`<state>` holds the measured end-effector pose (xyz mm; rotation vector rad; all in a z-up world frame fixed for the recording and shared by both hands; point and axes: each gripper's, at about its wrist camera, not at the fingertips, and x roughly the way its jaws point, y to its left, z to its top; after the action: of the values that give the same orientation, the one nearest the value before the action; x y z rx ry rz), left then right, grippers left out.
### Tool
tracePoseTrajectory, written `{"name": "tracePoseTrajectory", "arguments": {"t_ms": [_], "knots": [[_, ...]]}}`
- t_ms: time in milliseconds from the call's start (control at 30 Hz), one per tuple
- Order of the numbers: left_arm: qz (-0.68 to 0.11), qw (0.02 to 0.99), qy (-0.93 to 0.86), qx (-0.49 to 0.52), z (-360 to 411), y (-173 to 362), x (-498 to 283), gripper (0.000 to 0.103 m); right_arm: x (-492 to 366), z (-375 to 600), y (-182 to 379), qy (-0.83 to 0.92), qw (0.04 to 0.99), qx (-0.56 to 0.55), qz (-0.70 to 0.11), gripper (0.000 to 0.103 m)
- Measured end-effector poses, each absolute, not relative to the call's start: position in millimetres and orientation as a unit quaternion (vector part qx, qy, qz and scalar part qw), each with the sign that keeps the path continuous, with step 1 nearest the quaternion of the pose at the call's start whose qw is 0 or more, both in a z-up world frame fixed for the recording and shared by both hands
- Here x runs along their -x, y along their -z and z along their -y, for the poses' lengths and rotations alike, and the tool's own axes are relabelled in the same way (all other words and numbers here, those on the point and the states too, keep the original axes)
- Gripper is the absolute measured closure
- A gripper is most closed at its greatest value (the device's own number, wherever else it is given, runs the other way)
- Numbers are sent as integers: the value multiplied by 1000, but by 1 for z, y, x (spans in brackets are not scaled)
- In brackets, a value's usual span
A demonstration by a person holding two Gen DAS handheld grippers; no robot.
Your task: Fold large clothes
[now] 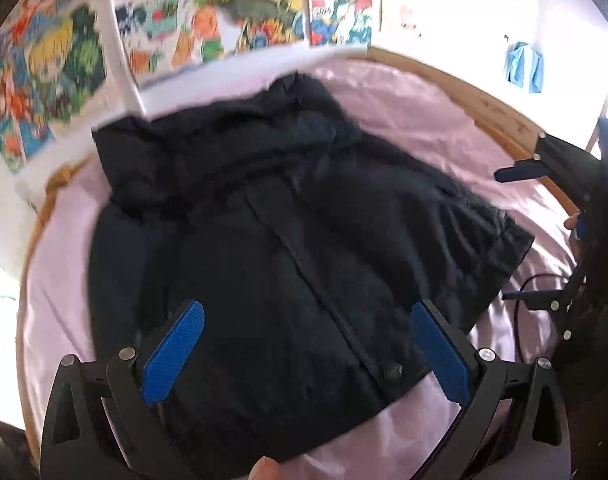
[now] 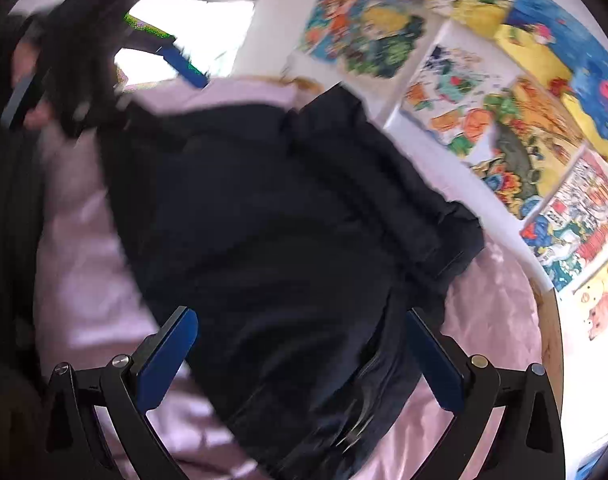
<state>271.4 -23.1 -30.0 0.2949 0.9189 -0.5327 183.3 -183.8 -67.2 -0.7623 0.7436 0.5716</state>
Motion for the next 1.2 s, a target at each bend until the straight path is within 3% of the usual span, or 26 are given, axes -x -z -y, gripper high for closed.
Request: {"name": "tracePoseTrajectory", "arguments": {"t_ms": [200,367,667,700,767,833,933,1200], "knots": [[-458,842,252,-136,21,45,-267,1,-173,182,109,-268,794,413,-356,0],[-436,839,255,-204,26,50,-251,1,-176,183,131,-256,777,437,-374,0],[-452,798,311,-250,35,72,-233,1,-166,169,161,-230,750,533,-317,1],[-453,797,313,-249,36,72,-233,1,-165,168,162,-227,749,542,-307,4],[-455,795,317,-245,34,71,-233,1,-164,167,163,-224,746,554,-294,25],[-457,794,318,-244,34,70,-234,1,-165,165,159,-233,746,549,-296,54],[-458,791,317,-252,34,70,-233,1,-167,166,148,-247,756,527,-300,76],[-447,791,316,-274,36,68,-229,1,-216,176,87,-270,819,333,-382,87]]}}
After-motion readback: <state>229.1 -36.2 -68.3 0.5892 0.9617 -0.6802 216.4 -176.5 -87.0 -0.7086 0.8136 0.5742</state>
